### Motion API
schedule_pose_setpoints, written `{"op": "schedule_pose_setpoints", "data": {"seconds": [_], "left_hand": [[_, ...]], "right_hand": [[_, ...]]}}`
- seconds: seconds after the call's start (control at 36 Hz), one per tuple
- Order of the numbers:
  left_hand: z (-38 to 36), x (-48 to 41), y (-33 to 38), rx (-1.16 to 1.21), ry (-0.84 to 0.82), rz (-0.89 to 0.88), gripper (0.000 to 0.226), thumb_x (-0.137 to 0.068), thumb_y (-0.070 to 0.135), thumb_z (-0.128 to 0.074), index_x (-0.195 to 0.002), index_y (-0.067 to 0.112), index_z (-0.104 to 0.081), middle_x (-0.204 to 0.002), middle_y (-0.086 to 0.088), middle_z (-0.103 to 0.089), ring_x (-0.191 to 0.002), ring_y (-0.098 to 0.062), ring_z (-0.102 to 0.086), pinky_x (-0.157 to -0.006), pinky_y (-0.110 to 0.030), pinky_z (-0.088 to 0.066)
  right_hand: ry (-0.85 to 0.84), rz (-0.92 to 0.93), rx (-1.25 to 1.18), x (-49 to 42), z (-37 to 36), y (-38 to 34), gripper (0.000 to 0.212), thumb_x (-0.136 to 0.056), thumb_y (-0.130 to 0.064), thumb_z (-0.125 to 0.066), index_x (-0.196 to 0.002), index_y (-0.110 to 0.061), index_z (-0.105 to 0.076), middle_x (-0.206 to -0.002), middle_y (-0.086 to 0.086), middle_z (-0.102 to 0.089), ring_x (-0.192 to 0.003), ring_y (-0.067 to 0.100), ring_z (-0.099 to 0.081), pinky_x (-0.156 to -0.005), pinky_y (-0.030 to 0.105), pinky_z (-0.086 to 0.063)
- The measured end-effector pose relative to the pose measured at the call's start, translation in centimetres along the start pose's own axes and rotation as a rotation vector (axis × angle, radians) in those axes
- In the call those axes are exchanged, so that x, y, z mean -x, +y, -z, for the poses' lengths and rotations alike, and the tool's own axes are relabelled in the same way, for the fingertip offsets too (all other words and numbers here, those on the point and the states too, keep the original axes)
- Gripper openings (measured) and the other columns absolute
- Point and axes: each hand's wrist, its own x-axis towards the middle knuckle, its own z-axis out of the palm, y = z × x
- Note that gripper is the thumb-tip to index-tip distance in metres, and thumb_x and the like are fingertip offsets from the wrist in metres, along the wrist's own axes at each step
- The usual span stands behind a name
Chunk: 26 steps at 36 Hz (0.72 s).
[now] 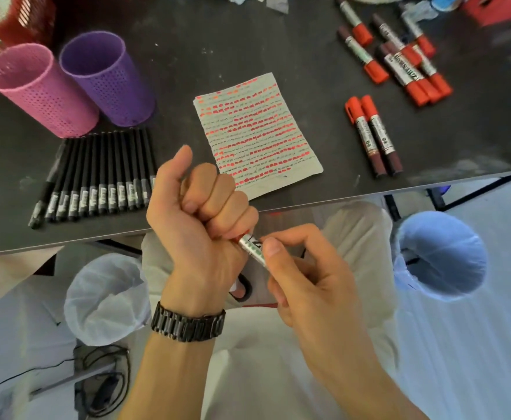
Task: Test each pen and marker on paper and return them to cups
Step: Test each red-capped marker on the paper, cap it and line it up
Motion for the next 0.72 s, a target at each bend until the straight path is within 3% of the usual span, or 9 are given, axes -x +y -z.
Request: {"op": "schedule_pose_setpoints", "data": {"seconds": [0.19,0.47,0.56,0.64,0.72], "left_hand": [[0.6,0.5,0.0,0.002,0.071,-0.015,0.052,-0.091,0.038,-0.046,-0.049,0.026,-0.017,-0.046,0.01,-0.008,-0.036,-0.008,-0.007,-0.032,-0.019,-0.014],[0.8,-0.7,0.0,-0.094,0.071,0.017,0.052,-0.089,0.036,-0.048,-0.05,0.025,-0.016,-0.046,0.008,-0.009,-0.037,-0.009,-0.006,-0.036,-0.02,-0.01],[1.0,-1.9,-0.1,-0.225,0.033,0.019,0.049,-0.092,0.037,-0.051,-0.051,0.02,-0.03,-0.047,0.005,-0.022,-0.037,-0.01,-0.021,-0.038,-0.022,-0.022],[1.0,-3.4,0.3,-0.475,0.016,-0.122,0.034,-0.093,0.038,-0.05,-0.072,0.013,-0.06,-0.068,-0.008,-0.056,-0.062,-0.025,-0.059,-0.06,-0.029,-0.05],[1.8,-5.3,1.3,-0.902,0.076,-0.372,0.025,-0.093,0.045,-0.05,-0.095,0.025,-0.066,-0.101,0.001,-0.072,-0.1,-0.019,-0.067,-0.085,-0.038,-0.051]], "right_hand": [[0.03,-0.025,0.086,0.2,-0.4,0.2,0.019,-0.085,-0.045,-0.064,-0.082,-0.026,-0.063,-0.054,-0.002,-0.033,-0.055,0.022,-0.028,-0.046,0.025,-0.024],[0.028,-0.024,0.123,-0.7,-0.4,0.6,0.018,-0.101,-0.03,-0.06,-0.084,-0.026,-0.064,-0.05,-0.003,-0.04,-0.047,0.01,-0.031,-0.044,0.018,-0.028],[-0.043,-0.048,0.174,-2.0,1.0,0.0,0.017,-0.097,-0.038,-0.057,-0.09,-0.026,-0.068,-0.052,-0.002,-0.05,-0.046,0.005,-0.04,-0.046,0.013,-0.032],[-0.006,-0.029,0.19,-3.6,3.2,-1.6,0.025,-0.085,-0.048,-0.057,-0.088,-0.029,-0.074,-0.056,-0.001,-0.056,-0.049,0.008,-0.04,-0.045,0.015,-0.031],[0.156,0.088,0.22,-5.5,6.3,-3.1,0.025,-0.092,-0.039,-0.056,-0.088,-0.027,-0.077,-0.059,-0.001,-0.056,-0.048,0.006,-0.036,-0.045,0.012,-0.03]]}}
